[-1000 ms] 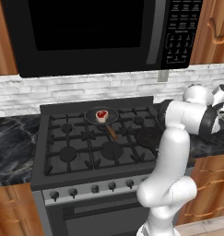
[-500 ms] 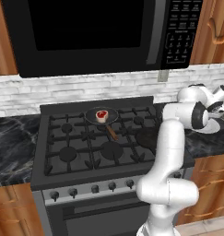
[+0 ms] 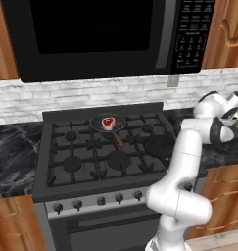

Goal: Place one of the steaks on the plate and the other in the bowl. Then place the bowl in the fridge.

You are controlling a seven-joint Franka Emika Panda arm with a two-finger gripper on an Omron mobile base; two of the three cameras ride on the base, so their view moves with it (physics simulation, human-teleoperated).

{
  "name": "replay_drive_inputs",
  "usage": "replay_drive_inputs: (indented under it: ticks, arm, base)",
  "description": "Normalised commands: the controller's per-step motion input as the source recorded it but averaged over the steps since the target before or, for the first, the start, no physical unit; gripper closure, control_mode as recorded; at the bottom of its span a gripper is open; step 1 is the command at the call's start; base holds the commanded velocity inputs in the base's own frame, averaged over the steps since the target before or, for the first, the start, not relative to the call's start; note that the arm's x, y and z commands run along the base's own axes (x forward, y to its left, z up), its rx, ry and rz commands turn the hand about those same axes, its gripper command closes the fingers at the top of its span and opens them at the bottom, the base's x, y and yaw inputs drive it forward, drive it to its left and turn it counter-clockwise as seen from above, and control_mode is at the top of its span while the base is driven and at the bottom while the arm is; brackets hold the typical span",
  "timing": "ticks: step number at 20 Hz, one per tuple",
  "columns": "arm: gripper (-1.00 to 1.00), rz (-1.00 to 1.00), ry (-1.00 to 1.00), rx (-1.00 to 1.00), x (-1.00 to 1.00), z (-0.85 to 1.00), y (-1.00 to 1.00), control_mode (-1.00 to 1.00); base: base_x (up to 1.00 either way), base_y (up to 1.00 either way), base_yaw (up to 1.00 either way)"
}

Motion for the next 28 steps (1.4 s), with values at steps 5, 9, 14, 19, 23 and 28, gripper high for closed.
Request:
replay_drive_inputs:
  ticks: [5,9,14,19,23,28]
  arm:
    - [-1.0,0.04,0.01,0.0,-0.26,-0.18,0.03,-1.0]
    - [-1.0,0.0,-0.03,-0.02,-0.34,0.13,0.13,-1.0]
    - [-1.0,0.05,-0.03,-0.12,-0.93,0.19,0.76,-1.0]
    - [-1.0,0.11,0.0,-0.17,-0.99,0.06,1.0,-1.0]
    - [-1.0,0.11,-0.07,-0.12,-0.81,0.3,1.0,-1.0]
    - [-1.0,0.04,-0.18,-0.02,-0.64,0.18,1.0,-1.0]
  base:
    - [0.0,0.0,0.0]
    - [0.0,0.0,0.0]
    - [0.0,0.0,0.0]
    - [0.0,0.0,0.0]
    - [0.0,0.0,0.0]
    - [0.0,0.0,0.0]
